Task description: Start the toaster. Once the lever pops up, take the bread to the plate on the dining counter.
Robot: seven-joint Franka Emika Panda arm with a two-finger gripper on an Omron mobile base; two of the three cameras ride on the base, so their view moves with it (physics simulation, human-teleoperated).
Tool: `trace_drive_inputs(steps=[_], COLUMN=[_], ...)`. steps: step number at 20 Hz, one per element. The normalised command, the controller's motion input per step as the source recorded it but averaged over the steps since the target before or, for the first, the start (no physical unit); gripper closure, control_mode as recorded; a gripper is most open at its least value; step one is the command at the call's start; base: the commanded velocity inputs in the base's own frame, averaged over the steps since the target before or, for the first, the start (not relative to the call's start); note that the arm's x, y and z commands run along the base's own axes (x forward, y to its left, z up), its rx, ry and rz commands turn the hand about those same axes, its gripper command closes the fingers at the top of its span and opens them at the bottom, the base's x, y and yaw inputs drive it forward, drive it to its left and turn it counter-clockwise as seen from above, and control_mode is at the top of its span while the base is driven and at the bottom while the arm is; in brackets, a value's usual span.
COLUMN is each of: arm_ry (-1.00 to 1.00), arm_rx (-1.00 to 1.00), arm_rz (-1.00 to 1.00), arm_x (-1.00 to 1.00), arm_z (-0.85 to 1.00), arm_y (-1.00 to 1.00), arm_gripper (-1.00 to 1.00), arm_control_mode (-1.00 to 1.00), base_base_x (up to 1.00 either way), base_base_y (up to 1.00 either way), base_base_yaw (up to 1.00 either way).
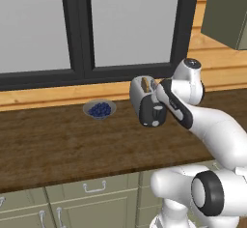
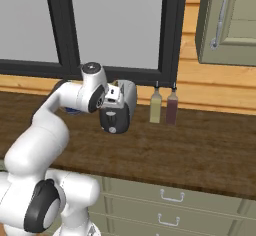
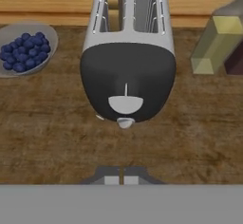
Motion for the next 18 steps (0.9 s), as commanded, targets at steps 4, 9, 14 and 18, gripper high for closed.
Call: trace_drive_inputs(steps=[4,9,14,18], arm_ry=[-0.04,-0.01,0.0,0.0], arm_rx=[0.0,0.0,0.01,0.03], arm_rz=[0.0,0.0,0.0,0.0], arm_x=[0.0,0.0,0.08,0.28], arm_z=[-0.2,-0.21,-0.22,0.0], arm_y=[0.0,0.01,0.02,0.0], arm_gripper=[1.0,1.0,1.0,1.0], arm_control_mode=[-1.0,-1.0,-1.0,-1.0], base_base_x=[0.0,0.0,0.0,0.0], base_base_y=[0.0,0.0,0.0,0.0], base_base_yaw=[0.0,0.0,0.0,0.0])
